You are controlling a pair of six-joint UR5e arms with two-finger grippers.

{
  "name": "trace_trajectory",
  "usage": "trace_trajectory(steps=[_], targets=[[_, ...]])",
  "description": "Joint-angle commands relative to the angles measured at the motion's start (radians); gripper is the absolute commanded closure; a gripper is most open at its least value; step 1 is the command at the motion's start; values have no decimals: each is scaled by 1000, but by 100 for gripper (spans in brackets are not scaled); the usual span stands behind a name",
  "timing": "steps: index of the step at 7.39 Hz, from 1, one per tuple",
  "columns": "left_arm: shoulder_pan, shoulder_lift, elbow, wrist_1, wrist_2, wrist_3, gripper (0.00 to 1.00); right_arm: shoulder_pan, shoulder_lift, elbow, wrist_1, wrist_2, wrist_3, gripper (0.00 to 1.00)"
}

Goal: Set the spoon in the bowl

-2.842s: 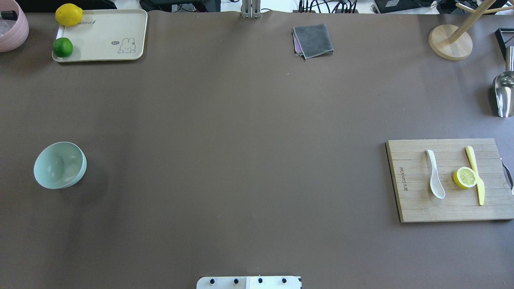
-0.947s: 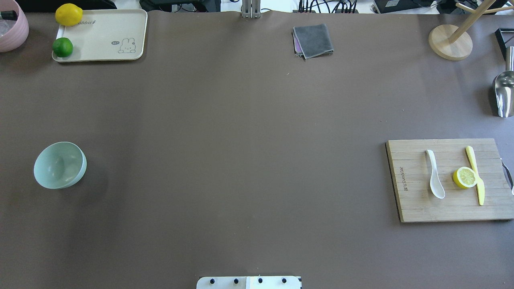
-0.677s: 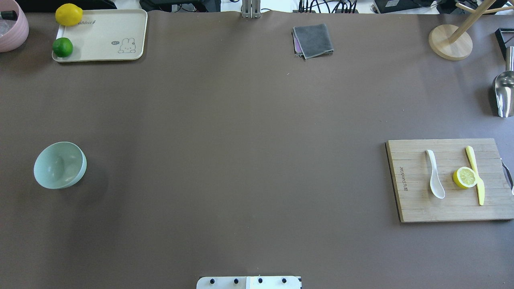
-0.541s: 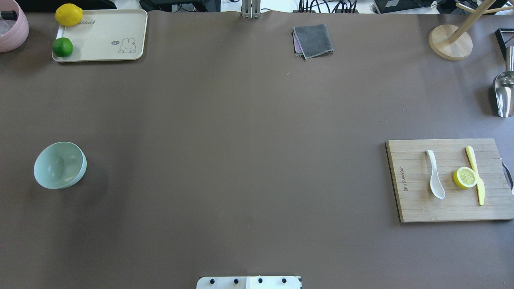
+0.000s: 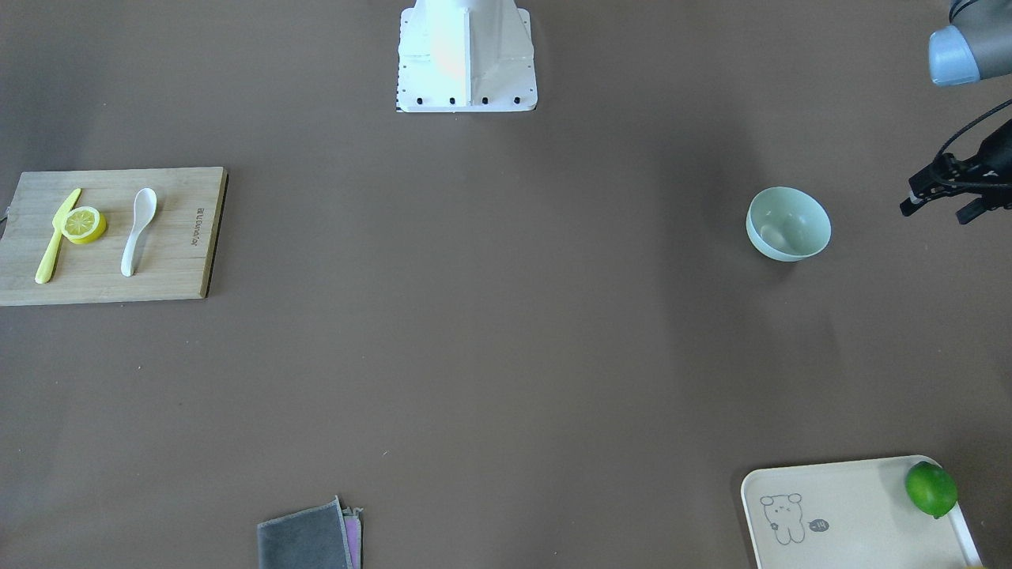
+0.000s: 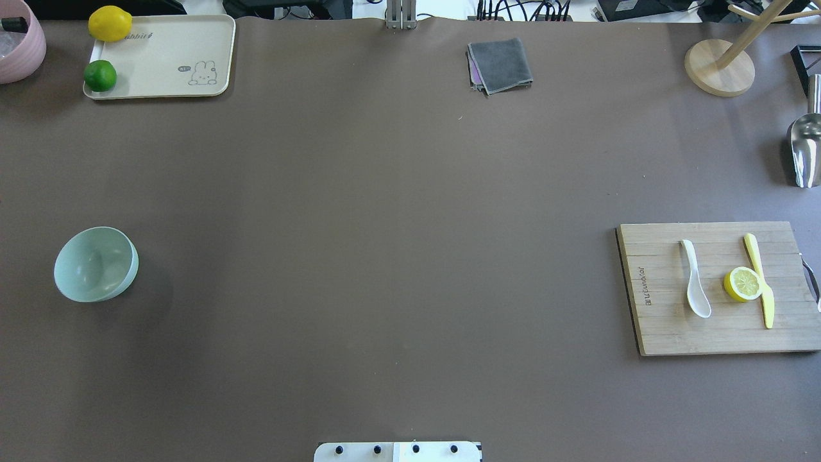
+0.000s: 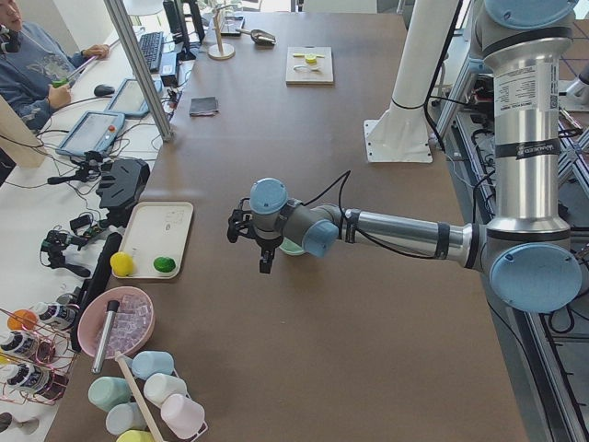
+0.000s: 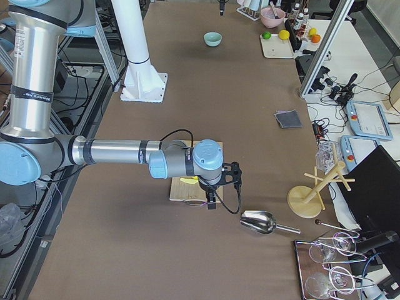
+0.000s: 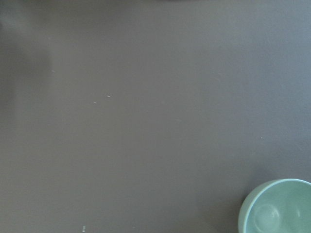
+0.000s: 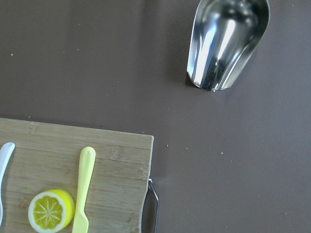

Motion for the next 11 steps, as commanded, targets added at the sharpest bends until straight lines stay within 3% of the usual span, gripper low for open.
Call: trace_trajectory(steps=[1, 3, 5, 6, 7, 8, 9, 10, 11], targets=[[119, 22, -4, -56, 47, -60, 2, -4, -3, -12, 64, -5, -10, 0], [223, 20, 8, -60, 125, -68, 2, -17, -25, -10, 101, -2, -13, 0], [319, 14, 28, -123, 136, -126, 4, -26, -29, -10, 106, -14, -15, 0], [327, 13, 31, -129, 136, -128, 14, -27, -35, -12, 121, -14, -13, 0], [330, 11, 43, -128, 136, -126, 31, -29, -37, -12, 123, -14, -13, 0], [328, 10, 43, -130, 136, -126, 54, -29, -46, -10, 124, -14, -13, 0], [328, 10, 40, -130, 135, -124, 91, -29, -52, -10, 126, -11, -9, 0], [328, 10, 36, -130, 135, -124, 100, -29, -57, -7, 126, -11, -7, 0], [328, 10, 13, -130, 126, -132, 100, -29, -55, -7, 126, -7, -2, 0]])
